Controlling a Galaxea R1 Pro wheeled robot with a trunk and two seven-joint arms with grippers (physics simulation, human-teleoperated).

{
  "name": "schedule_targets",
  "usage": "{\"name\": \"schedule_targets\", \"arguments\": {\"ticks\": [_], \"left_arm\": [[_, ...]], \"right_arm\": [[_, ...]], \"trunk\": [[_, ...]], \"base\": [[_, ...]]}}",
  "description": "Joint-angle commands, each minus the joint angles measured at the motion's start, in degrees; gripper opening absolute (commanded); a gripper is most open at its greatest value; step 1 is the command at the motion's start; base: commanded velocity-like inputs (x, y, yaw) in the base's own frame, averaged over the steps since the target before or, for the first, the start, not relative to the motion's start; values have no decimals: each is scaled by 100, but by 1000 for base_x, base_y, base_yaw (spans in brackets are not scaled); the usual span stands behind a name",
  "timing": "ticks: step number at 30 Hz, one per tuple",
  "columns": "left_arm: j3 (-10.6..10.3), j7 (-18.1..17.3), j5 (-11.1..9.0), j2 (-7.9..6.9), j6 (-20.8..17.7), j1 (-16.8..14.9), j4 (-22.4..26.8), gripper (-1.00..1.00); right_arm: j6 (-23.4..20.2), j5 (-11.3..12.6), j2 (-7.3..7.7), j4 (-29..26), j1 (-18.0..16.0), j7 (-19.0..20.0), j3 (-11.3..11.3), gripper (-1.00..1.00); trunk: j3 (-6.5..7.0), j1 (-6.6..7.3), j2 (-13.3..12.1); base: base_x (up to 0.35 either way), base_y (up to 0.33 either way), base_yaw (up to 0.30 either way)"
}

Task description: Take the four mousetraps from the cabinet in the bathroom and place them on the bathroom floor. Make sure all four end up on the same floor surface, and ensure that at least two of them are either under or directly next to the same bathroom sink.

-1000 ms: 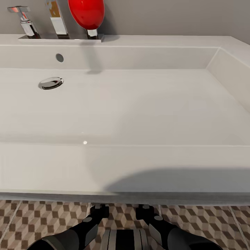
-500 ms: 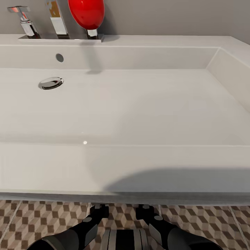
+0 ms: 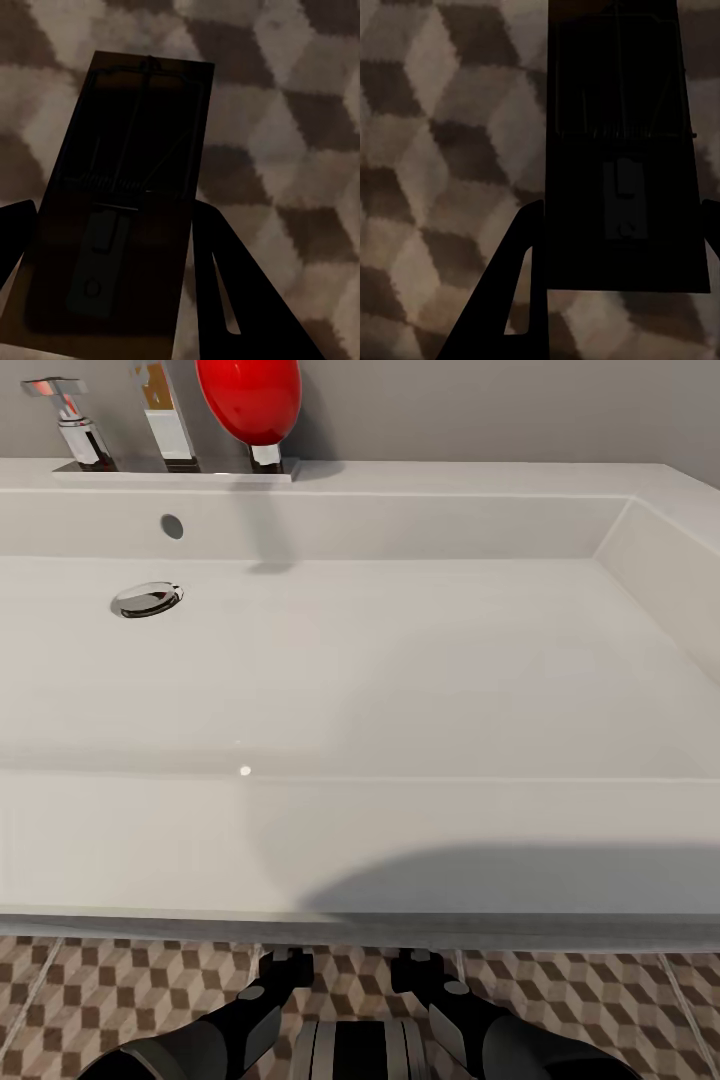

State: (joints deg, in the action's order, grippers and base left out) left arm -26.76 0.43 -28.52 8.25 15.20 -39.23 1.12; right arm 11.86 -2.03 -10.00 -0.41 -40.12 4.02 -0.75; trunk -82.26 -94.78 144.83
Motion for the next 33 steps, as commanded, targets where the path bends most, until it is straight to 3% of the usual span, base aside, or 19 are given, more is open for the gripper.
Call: {"name": "schedule_targets", "arguments": {"ticks": [1,33], "left_arm": [[-49,10,-30,2,22,-4,-7,-100],[-49,10,-22,-42,194,3,-7,-100]], "right_arm": [[18,-17,0,6,-3,3,-4,-100],[18,-19,0,4,-2,7,-4,-100]], "trunk": [[-3,1,1],[-3,1,1]], "base": [[0,0,0],[24,0,0]]}}
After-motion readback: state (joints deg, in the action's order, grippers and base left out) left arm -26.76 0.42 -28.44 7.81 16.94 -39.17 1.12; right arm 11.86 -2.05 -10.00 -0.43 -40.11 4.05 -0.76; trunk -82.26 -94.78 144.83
